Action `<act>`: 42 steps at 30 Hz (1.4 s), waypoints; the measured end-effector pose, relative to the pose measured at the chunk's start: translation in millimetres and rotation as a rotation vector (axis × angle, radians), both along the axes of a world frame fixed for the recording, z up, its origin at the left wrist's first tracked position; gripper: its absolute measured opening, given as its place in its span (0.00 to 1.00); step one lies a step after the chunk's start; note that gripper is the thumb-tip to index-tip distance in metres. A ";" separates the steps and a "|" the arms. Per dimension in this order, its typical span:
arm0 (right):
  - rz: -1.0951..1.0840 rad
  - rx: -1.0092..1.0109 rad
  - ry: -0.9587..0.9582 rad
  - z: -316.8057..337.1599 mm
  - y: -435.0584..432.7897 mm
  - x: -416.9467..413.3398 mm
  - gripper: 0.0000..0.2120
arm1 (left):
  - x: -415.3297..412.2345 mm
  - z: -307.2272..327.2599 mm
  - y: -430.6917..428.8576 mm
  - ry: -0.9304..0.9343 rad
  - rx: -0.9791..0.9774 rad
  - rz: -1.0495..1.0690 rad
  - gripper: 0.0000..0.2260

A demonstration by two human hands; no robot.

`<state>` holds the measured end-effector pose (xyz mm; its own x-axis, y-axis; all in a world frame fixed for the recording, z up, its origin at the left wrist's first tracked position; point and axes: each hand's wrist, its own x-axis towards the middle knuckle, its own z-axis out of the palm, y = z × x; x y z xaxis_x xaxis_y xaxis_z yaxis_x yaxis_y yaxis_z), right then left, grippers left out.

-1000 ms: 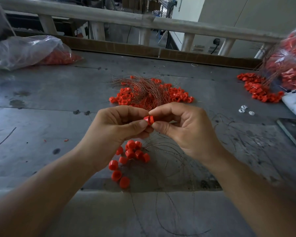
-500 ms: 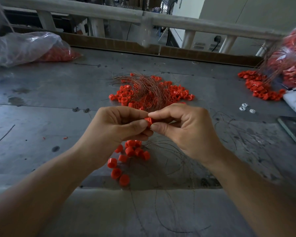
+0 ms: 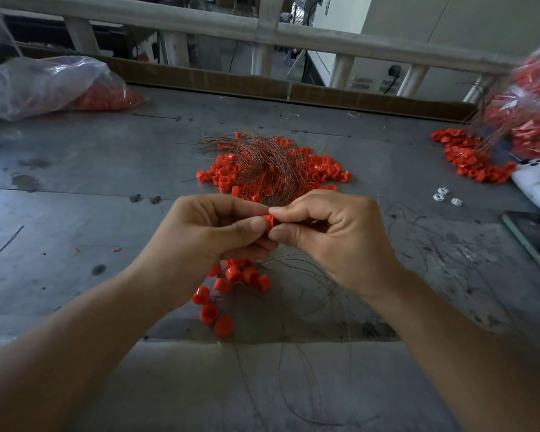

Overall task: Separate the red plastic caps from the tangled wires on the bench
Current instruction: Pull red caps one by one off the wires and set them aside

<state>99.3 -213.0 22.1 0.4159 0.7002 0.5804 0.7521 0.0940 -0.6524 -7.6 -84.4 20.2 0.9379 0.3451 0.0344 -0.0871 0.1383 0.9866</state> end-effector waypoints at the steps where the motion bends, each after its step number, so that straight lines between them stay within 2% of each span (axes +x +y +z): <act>1: 0.019 0.004 0.029 0.3 -0.1 0.8 0.13 | -0.2 0.2 0.1 0.000 -0.008 -0.006 0.10; 11: 0.164 -0.033 0.262 1.1 -0.3 1.6 0.11 | -2.5 2.3 1.7 0.014 -0.059 -0.129 0.10; 15: 0.193 -0.172 0.201 5.0 -3.2 5.3 0.17 | -2.7 1.2 3.8 0.036 -0.056 -0.174 0.12; 19: 0.220 -0.272 0.076 8.6 -4.4 4.5 0.08 | -3.6 1.2 3.2 0.032 -0.059 -0.196 0.19; 21: 0.195 -0.270 0.031 8.4 -4.2 3.9 0.05 | -4.3 2.4 0.7 -0.011 0.014 -0.190 0.20; 24: 0.173 -0.299 -0.035 6.8 -5.1 1.8 0.05 | -5.0 2.5 -5.0 -0.034 0.261 -0.122 0.25; 25: 0.167 -0.301 -0.051 6.0 -5.0 0.5 0.04 | -5.6 2.8 -6.6 -0.037 0.287 -0.100 0.26; 27: 0.166 -0.275 -0.053 4.4 -4.3 -3.9 0.02 | -7.4 4.4 -10.0 -0.066 0.260 -0.085 0.24; 31: 0.145 -0.188 -0.015 2.7 -2.5 -11.9 0.03 | -11.3 8.1 -12.4 -0.126 0.206 -0.063 0.20; 37: 0.162 -0.242 0.089 7.5 -2.3 -9.5 0.04 | -9.4 9.7 -7.9 -0.042 0.133 -0.101 0.21; 40: 0.170 -0.218 0.203 7.7 -3.0 -7.0 0.06 | -8.1 10.6 -1.9 -0.006 -0.009 -0.175 0.24; 42: 0.189 -0.221 0.336 9.1 -3.7 -5.0 0.11 | -6.8 10.8 2.6 -0.010 -0.083 -0.183 0.23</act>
<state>94.3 -216.7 31.2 0.4088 0.8740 0.2627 0.4781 0.0401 -0.8774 -14.5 -81.8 31.0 0.9850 0.1713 0.0221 -0.0624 0.2335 0.9703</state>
